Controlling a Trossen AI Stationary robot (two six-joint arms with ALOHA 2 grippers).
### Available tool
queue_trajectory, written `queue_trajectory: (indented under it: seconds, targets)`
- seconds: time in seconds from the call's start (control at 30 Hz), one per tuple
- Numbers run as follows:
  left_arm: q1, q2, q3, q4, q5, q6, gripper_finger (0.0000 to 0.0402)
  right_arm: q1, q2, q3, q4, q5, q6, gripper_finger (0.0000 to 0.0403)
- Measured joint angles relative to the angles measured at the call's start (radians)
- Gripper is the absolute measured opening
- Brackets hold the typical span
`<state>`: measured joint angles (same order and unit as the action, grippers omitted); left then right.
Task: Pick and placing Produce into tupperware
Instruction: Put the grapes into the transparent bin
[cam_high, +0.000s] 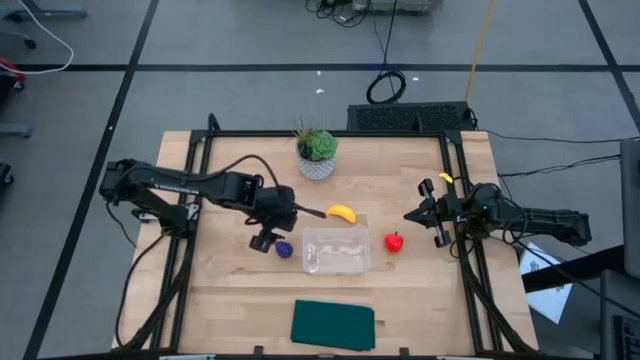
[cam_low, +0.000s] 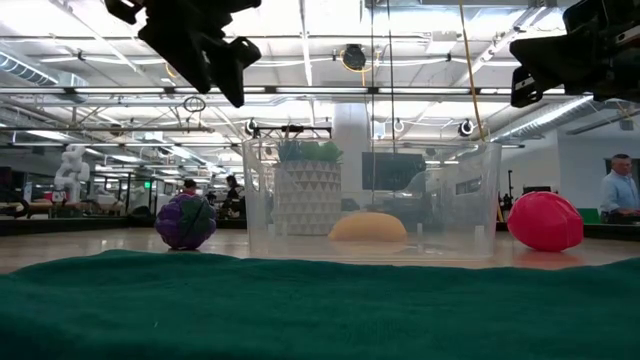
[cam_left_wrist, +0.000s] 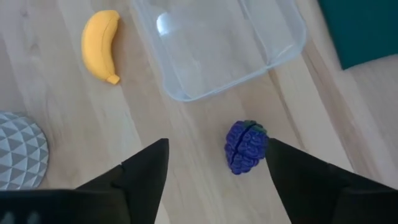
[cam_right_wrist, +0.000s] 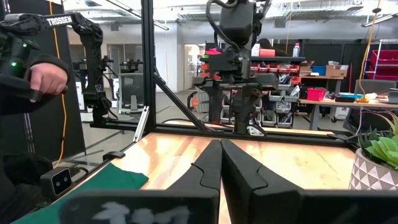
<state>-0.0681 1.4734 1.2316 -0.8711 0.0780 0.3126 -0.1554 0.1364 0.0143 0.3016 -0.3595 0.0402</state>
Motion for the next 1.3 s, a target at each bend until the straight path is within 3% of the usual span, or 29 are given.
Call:
queue_trajectory:
  seconds: [0.33,0.43,0.73,1.3]
  targets:
    - [-0.048,0.050,0.001,0.019,-0.001,0.022,0.0255,0.000,0.000,0.000,0.000,0.000,0.000,0.0000]
    - [-0.053,0.097,-0.001,0.009,-0.053,-0.006,0.0255,0.000,0.004,0.000,0.004,0.000,0.000,0.0000]
    - [-0.053,0.211,-0.001,-0.005,-0.071,0.000,0.0291,0.000,0.010,0.000,0.004,0.000,0.000,0.0000]
    - [-0.073,0.216,-0.001,0.013,0.002,-0.081,0.0322,0.000,0.011,0.000,0.003,0.000,0.000,0.0000]
